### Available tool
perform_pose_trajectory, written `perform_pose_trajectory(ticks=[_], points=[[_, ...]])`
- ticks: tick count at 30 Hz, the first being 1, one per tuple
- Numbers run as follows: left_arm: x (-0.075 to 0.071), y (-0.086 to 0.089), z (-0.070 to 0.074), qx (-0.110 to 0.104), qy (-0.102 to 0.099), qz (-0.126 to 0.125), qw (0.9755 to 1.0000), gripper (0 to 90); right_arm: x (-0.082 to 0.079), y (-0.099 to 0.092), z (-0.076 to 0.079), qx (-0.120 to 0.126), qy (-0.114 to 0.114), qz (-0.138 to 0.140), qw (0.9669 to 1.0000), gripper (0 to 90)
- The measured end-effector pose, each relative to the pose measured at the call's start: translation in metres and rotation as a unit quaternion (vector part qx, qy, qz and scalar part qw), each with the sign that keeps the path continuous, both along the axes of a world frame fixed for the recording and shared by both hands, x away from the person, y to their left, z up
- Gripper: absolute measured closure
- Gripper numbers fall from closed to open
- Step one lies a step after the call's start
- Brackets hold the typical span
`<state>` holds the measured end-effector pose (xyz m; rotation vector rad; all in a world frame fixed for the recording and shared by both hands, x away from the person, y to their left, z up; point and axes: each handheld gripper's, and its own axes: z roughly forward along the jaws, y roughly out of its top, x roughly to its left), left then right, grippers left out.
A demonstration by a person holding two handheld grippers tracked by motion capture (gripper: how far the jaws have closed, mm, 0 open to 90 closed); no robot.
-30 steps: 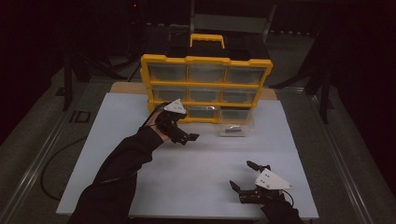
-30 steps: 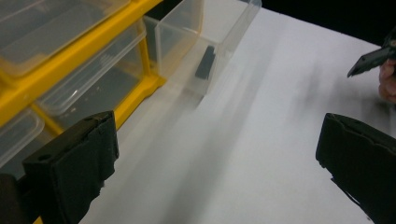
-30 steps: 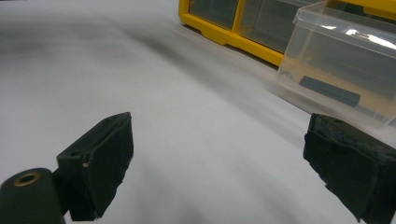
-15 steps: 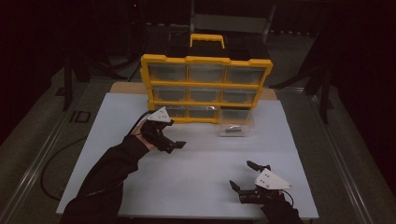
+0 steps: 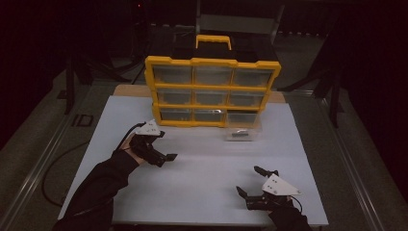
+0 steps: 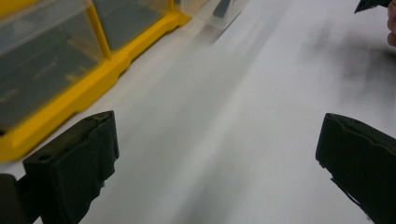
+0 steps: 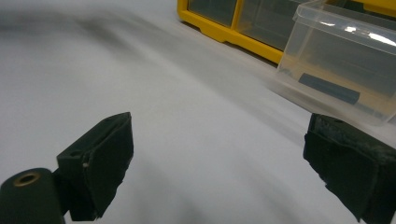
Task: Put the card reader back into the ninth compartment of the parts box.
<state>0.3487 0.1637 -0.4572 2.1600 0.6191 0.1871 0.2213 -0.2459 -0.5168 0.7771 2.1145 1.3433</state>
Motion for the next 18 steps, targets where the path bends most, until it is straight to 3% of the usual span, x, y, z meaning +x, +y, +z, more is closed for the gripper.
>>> perform_pose_trajectory(ticks=[18], points=[[-0.033,0.037,-0.020,-0.006,-0.007,0.023,0.9997,0.4,0.000,0.001,-0.001,-0.004,0.002,0.002,1.0000,8.7]])
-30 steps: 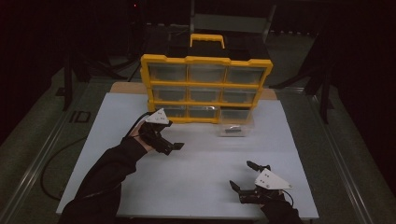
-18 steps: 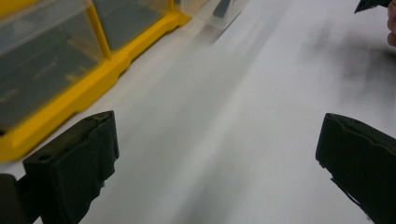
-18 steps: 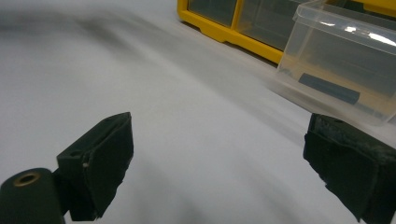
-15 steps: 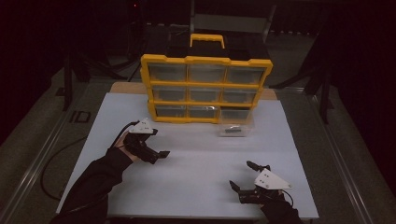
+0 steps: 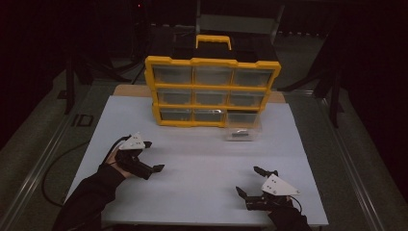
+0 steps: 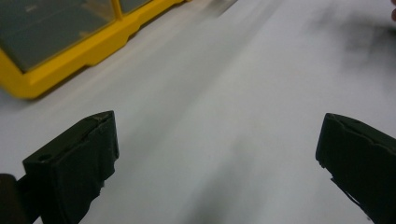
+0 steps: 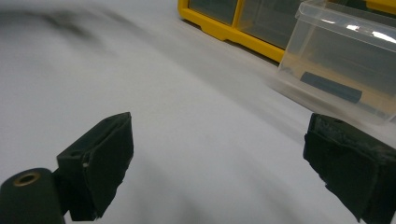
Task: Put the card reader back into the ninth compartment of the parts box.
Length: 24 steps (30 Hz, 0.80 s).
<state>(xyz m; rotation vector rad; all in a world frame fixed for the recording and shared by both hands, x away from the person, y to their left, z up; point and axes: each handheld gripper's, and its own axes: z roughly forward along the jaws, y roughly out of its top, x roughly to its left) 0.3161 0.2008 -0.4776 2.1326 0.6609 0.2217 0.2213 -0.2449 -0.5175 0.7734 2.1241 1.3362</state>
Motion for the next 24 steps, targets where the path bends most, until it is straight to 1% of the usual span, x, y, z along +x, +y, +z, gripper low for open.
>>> perform_pose_trajectory(ticks=[2,3,4,5,9,13,17,24], points=[[-0.005,0.006,-0.004,0.002,-0.003,0.007,1.0000,0.4,0.000,0.000,0.000,-0.001,0.001,0.000,1.0000,8.7],[-0.007,0.008,-0.006,-0.003,0.000,0.009,1.0000,0.4,0.000,0.000,0.000,0.000,0.001,-0.001,1.0000,8.7],[-0.008,0.010,-0.007,-0.001,0.001,0.012,0.9999,0.4,0.000,0.000,0.000,0.000,0.000,-0.001,1.0000,8.7],[-0.010,0.012,-0.008,-0.003,-0.002,0.014,0.9999,0.4,0.000,0.001,0.000,-0.001,0.000,-0.001,1.0000,8.7],[-0.017,0.019,-0.013,-0.016,-0.001,0.022,0.9996,0.4,0.000,0.001,0.000,-0.003,0.000,-0.001,1.0000,8.7],[-0.023,0.026,-0.019,-0.010,-0.001,0.025,0.9996,0.4,0.000,0.001,0.000,-0.003,0.000,-0.002,1.0000,8.7],[-0.031,0.035,-0.023,-0.013,-0.005,0.034,0.9993,0.5,0.000,0.001,0.000,-0.003,0.000,-0.002,1.0000,8.7],[-0.045,0.049,-0.027,-0.012,-0.010,0.049,0.9987,0.5,0.000,0.001,-0.001,-0.004,0.001,-0.002,1.0000,8.7]])
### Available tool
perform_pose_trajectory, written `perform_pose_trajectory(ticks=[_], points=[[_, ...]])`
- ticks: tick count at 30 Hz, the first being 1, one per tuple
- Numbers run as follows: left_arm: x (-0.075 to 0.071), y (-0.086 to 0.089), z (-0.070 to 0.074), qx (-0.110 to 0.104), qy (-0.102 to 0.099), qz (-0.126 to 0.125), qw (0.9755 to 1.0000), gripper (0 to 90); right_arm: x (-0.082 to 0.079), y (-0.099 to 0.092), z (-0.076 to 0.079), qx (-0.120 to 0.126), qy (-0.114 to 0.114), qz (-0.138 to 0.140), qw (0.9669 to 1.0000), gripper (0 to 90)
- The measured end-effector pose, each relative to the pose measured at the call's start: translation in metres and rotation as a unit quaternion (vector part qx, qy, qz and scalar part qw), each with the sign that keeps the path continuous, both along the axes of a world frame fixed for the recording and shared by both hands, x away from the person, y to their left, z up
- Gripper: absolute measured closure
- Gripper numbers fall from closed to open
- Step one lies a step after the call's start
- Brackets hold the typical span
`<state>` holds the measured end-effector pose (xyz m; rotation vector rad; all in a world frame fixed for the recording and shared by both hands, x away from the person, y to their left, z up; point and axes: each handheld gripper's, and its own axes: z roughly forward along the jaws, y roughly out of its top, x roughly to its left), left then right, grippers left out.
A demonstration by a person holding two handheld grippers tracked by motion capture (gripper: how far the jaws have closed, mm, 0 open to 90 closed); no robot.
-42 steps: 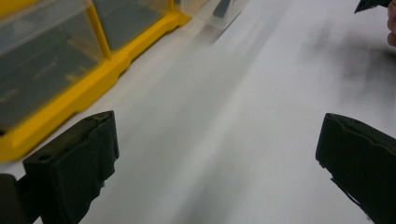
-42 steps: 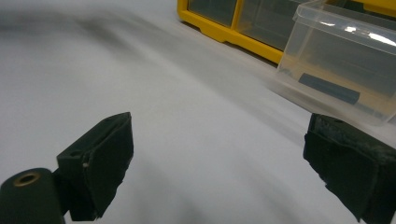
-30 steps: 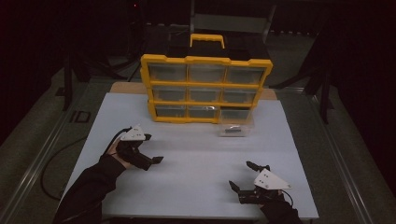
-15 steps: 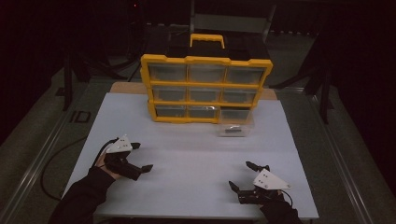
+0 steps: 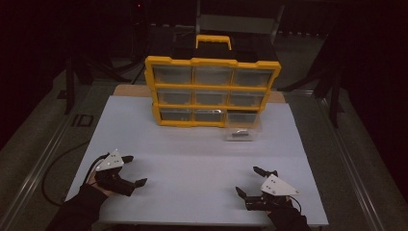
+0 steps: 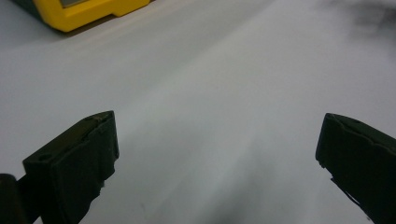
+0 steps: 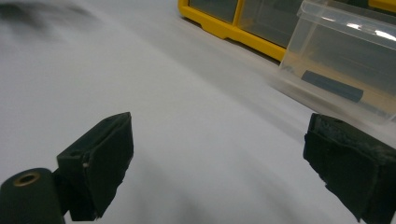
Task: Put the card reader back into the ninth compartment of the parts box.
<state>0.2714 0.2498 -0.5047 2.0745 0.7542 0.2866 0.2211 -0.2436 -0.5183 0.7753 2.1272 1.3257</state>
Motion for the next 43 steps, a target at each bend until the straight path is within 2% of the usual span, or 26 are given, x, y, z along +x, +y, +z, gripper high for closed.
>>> perform_pose_trajectory(ticks=[5,9,17,24,28,33,43], points=[[-0.007,0.008,-0.004,-0.001,0.005,0.009,0.9999,0.5,0.000,0.000,0.000,-0.001,0.001,0.001,1.0000,8.7],[-0.012,0.012,-0.007,-0.014,0.010,0.013,0.9998,0.5,0.000,0.000,-0.001,0.000,0.003,-0.001,1.0000,8.7],[-0.017,0.014,-0.013,0.006,0.011,0.039,0.9992,0.7,0.000,0.000,0.000,-0.002,0.001,0.000,1.0000,8.7],[-0.020,0.013,-0.015,0.026,-0.009,0.060,0.9978,1.2,0.000,0.000,0.000,-0.002,0.000,0.002,1.0000,8.7],[-0.020,0.012,-0.018,0.037,-0.011,0.073,0.9966,1.2,0.000,0.000,0.000,-0.004,0.000,0.003,1.0000,8.7],[-0.019,0.012,-0.021,0.036,-0.006,0.075,0.9965,1.2,0.000,0.000,-0.001,-0.005,0.002,0.003,1.0000,8.7],[-0.019,0.012,-0.021,0.032,-0.009,0.079,0.9963,1.2,0.000,0.000,-0.001,-0.004,0.002,0.003,1.0000,8.7]])
